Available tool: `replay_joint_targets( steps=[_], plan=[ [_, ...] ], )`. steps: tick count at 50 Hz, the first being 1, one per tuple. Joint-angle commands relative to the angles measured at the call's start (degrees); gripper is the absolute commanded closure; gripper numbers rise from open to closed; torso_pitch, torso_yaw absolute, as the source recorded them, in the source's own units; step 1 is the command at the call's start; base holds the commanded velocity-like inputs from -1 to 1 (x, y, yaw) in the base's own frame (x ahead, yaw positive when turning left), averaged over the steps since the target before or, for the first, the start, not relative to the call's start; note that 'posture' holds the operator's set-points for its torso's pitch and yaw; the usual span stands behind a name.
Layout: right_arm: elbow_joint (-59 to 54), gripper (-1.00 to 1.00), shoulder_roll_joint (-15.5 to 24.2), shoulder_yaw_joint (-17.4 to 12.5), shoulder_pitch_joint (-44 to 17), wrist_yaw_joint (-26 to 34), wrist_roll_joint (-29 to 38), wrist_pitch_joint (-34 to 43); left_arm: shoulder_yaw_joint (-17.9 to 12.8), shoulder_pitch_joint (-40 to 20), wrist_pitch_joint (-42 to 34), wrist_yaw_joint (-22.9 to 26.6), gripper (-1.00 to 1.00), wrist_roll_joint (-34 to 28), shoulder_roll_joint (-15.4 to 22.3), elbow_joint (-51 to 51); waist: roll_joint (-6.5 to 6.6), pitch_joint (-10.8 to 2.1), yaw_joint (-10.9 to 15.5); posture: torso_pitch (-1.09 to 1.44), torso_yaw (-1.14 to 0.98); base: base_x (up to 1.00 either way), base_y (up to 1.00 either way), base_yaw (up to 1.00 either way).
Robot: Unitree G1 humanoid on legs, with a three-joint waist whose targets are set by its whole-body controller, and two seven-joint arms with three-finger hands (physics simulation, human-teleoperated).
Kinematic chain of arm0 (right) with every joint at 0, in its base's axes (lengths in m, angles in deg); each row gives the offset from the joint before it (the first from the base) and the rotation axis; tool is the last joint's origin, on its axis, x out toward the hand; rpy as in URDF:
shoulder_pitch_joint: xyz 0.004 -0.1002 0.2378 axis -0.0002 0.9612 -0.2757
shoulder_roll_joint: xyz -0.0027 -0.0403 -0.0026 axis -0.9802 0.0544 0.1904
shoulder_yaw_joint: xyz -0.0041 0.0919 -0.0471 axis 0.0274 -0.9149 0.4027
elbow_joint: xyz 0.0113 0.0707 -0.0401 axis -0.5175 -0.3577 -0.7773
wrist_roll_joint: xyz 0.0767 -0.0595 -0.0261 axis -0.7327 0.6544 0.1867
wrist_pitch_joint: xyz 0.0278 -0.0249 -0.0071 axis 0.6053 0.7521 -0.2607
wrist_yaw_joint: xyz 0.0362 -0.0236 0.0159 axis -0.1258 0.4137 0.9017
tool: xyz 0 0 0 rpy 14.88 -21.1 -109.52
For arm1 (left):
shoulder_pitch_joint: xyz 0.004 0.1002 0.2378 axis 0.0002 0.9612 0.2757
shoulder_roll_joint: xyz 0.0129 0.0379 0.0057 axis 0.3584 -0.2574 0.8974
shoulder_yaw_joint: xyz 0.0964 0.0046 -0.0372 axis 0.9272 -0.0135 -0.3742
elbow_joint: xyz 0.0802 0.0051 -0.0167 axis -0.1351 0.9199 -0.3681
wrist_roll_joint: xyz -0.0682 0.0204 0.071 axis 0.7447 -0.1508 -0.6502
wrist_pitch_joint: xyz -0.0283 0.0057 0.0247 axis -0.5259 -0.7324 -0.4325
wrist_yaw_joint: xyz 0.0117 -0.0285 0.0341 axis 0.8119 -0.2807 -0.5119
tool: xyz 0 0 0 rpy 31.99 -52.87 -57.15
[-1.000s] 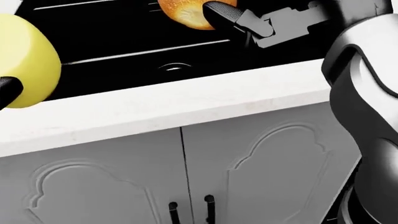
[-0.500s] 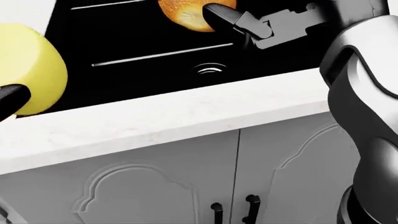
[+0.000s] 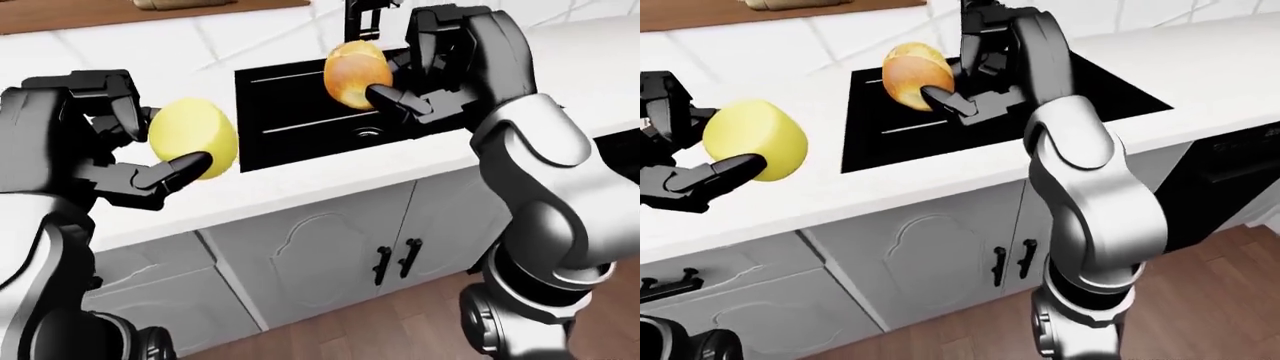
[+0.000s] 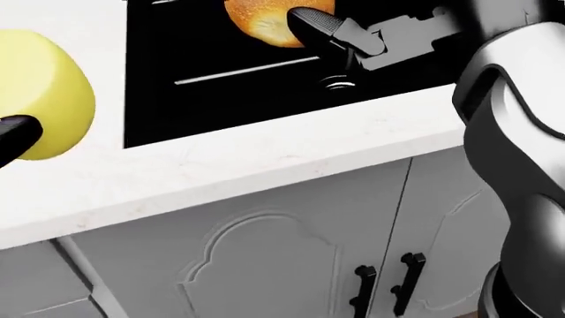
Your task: Place the bread and cheese on the cutting board.
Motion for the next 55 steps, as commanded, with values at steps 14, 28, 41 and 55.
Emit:
replay_joint_targets(
  steps=[14,28,41,55],
  plan=[
    [1.3,1.0,0.0,0.1,-1.4,0.2,-0.1,-2.5,-1.0,-1.9,1.5,-0.6,1.0,-0.8,1.7,-1.2,3.42,-0.54,-0.1,0.0,0.0,-0.21,0.44,0.0],
    [1.4,1.0,0.1,0.0,-1.4,0.2,0.0,-2.5,0.0,-0.9,2.5,-1.0,1.0,-1.3,0.6,-1.4,-0.74,-1.23,0.2,0.0,0.0,-0.15,0.43,0.0],
    [0.4,1.0,-0.3,0.4,-0.8,0.6,1.4,-3.1,-0.4,-1.3,1.6,-0.6,1.0,-1.2,1.0,-1.8,3.7,1.38,-0.3,0.0,0.0,-0.01,0.31,0.0],
    [0.3,1.0,-0.4,0.9,-0.7,1.1,1.8,-3.1,-0.3,-2.9,0.5,-0.3,1.0,-1.5,1.7,-1.4,-1.7,-0.29,0.0,0.0,0.0,0.0,0.25,0.0]
  ],
)
